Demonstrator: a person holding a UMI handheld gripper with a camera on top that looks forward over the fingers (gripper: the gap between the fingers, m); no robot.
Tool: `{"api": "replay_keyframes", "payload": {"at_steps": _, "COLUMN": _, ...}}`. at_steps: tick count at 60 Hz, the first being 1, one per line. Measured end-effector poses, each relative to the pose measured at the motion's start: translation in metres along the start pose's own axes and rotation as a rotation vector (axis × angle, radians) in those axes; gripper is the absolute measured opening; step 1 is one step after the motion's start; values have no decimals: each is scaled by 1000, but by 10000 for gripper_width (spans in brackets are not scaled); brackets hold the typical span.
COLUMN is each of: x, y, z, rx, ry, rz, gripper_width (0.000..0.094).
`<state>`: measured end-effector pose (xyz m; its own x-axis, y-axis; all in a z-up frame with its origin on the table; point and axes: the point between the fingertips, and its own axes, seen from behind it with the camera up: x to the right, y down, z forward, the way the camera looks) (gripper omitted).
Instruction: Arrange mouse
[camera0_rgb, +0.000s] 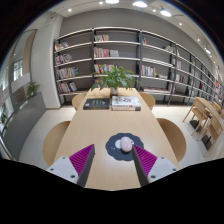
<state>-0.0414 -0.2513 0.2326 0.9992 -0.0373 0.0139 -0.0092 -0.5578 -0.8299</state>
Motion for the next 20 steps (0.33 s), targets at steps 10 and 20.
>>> {"api": "replay_keyframes", "payload": {"at_steps": 10, "x": -2, "y": 9, "z": -4, "rx": -7, "ry": -4, "rz": 4, "gripper_width": 736}}
{"api": "replay_keyframes", "payload": {"at_steps": 20, "x": -2, "y": 11, "z": -2, "rx": -15, "ry": -8, "rz": 9, "gripper_width": 737}}
